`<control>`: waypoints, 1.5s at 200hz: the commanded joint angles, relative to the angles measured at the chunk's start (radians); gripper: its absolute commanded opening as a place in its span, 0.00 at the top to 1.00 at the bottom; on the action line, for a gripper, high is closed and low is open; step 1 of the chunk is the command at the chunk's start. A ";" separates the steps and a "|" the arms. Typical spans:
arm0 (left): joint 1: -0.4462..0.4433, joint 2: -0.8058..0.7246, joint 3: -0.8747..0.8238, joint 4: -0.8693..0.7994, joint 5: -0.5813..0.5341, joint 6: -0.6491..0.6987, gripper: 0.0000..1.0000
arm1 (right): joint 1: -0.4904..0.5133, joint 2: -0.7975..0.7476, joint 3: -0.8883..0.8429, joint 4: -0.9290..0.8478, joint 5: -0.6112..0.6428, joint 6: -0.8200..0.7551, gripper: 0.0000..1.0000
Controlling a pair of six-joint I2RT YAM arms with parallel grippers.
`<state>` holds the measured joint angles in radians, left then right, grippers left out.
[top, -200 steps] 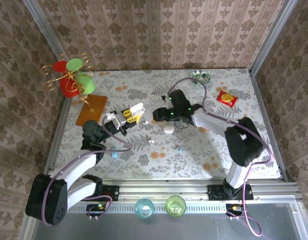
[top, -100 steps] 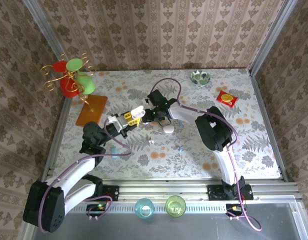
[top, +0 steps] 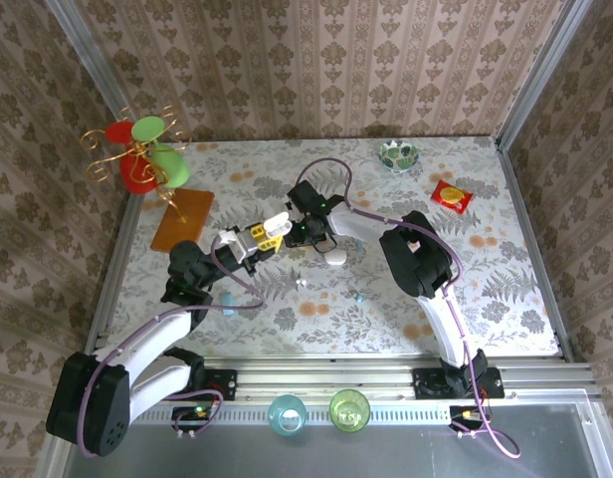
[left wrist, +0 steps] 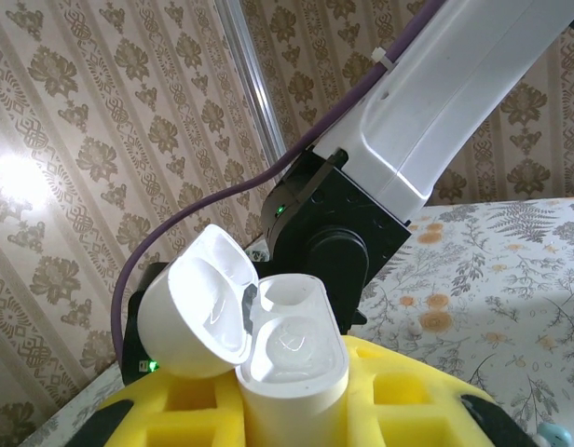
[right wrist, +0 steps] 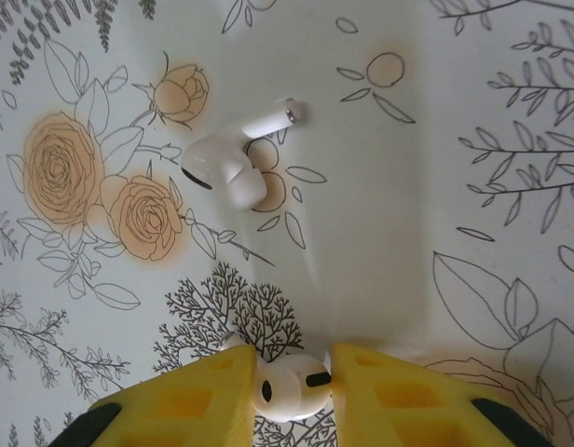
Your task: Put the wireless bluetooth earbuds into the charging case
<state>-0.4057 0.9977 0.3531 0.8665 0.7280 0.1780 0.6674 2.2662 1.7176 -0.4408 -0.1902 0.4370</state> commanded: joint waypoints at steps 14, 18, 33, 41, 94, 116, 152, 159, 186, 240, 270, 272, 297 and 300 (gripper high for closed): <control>-0.004 -0.001 0.001 0.043 0.002 0.020 1.00 | 0.009 0.028 0.032 -0.077 0.016 -0.048 0.76; -0.004 -0.001 0.001 0.044 0.001 0.020 1.00 | 0.008 0.026 0.032 -0.080 0.020 -0.052 0.76; -0.003 0.002 0.003 0.045 0.002 0.020 1.00 | 0.009 0.017 0.033 -0.091 0.036 -0.072 0.76; -0.004 0.002 0.003 0.045 0.001 0.019 1.00 | 0.009 0.009 0.032 -0.091 0.042 -0.086 0.76; -0.004 0.001 0.009 0.042 -0.004 0.021 1.00 | -0.003 -0.089 -0.033 -0.161 0.036 -0.259 0.76; -0.004 -0.002 0.010 0.042 -0.008 0.024 1.00 | -0.025 -0.149 -0.094 -0.188 0.044 -0.337 0.76; -0.004 0.001 0.020 0.043 -0.013 0.025 1.00 | -0.066 -0.297 -0.245 -0.146 0.061 -0.388 0.75; -0.004 0.004 0.021 0.042 -0.011 0.025 1.00 | -0.075 -0.324 -0.268 -0.146 0.067 -0.393 0.75; -0.004 0.012 0.027 0.042 -0.007 0.024 1.00 | -0.092 -0.423 -0.367 -0.148 0.092 -0.409 0.75; -0.007 0.043 0.029 0.065 -0.026 0.016 1.00 | -0.046 -0.572 -0.566 -0.117 0.078 -0.382 0.74; -0.013 0.064 0.017 0.112 -0.030 0.002 1.00 | -0.014 -0.576 -0.628 -0.072 0.075 -0.328 0.74; -0.013 0.064 0.017 0.111 -0.030 0.002 1.00 | -0.013 -0.575 -0.631 -0.071 0.076 -0.326 0.74; -0.013 0.057 0.017 0.100 -0.025 0.006 1.00 | -0.007 -0.557 -0.656 -0.054 0.091 -0.316 0.74; -0.013 0.055 0.017 0.098 -0.025 0.007 1.00 | -0.007 -0.553 -0.657 -0.051 0.093 -0.316 0.74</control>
<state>-0.4126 1.0615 0.3538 0.9215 0.7021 0.1802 0.6590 1.7100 1.0813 -0.5316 -0.1154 0.0895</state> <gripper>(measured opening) 0.196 0.262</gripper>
